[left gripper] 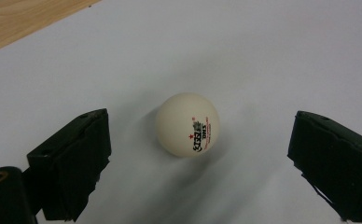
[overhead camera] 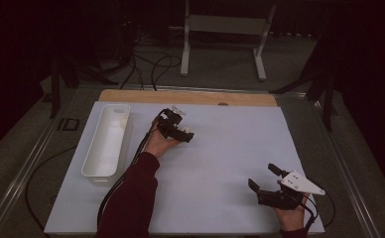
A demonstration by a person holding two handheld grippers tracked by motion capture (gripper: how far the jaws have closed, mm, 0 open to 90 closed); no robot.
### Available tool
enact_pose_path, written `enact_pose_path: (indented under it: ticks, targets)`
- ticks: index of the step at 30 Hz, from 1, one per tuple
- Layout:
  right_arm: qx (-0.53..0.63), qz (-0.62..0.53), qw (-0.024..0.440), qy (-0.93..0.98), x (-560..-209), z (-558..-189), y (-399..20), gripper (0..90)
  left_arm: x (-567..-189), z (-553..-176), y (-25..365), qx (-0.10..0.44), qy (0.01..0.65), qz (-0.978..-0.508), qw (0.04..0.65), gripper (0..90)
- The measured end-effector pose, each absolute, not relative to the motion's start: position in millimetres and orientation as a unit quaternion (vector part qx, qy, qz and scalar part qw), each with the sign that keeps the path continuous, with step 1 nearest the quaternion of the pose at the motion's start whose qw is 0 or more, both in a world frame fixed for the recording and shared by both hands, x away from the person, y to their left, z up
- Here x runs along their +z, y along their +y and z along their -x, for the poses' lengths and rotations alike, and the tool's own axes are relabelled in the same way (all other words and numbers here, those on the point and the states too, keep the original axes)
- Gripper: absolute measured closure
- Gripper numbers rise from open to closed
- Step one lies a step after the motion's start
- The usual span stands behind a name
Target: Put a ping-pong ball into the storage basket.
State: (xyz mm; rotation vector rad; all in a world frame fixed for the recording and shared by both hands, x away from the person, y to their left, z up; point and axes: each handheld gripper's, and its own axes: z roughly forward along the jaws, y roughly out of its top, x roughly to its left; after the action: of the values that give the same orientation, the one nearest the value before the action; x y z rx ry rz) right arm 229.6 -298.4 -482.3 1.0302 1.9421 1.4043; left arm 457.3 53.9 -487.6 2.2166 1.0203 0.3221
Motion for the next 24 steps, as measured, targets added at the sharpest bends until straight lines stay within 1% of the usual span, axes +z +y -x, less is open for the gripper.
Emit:
enact_pose_path:
  ticks: [13, 21, 24]
  targets:
    - [0.520, -0.384, 0.265, 0.715, -482.1, -228.1, -301.4, 8.5, -489.3, -465.8, 45.0, 0.123, 0.395, -0.851, 0.324, 11.5]
    - [0.520, -0.385, 0.266, 0.715, -482.0, -227.5, -302.7, 8.5, -496.5, -471.4, 46.6, 0.113, 0.408, -0.849, 0.315, 19.0]
    - [0.521, -0.385, 0.265, 0.715, -482.0, -227.6, -302.8, 8.5, -498.0, -473.0, 47.7, 0.106, 0.414, -0.846, 0.318, 24.9]
